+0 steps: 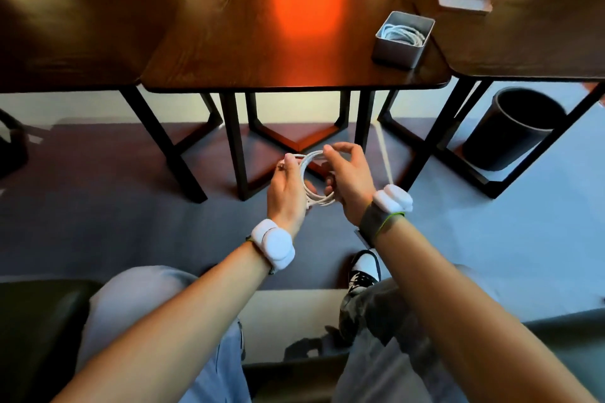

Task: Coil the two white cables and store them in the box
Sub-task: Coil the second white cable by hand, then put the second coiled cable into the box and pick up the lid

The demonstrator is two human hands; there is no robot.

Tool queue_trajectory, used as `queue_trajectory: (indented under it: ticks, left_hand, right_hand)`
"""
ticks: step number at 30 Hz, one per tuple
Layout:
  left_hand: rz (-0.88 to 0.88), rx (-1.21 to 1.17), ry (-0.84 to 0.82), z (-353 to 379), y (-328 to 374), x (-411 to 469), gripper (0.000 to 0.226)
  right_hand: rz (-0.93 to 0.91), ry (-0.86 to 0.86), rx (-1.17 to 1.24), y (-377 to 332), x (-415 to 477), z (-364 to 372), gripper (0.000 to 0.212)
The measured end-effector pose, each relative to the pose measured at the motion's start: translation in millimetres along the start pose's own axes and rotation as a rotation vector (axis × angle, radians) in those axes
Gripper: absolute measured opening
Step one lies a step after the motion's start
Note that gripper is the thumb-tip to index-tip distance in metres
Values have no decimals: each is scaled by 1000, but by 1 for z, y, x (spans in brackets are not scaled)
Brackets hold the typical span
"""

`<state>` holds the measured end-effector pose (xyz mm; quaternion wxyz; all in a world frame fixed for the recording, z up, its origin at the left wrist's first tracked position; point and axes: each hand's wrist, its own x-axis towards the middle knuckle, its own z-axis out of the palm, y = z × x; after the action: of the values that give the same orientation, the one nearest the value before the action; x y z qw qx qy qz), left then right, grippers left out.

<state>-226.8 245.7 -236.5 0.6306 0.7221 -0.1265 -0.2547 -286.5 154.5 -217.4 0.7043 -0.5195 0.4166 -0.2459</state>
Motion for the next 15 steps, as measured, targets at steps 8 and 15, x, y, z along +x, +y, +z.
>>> queue_trajectory:
  ticks: [8,15]
  left_hand:
    - [75,-130,39,30,63,-16,76]
    - [274,48,108,81,115,1,30]
  right_hand:
    - [-162,105,-6,-46,-10,-16,19]
    - [-320,257,-34,-112,17,-35,22]
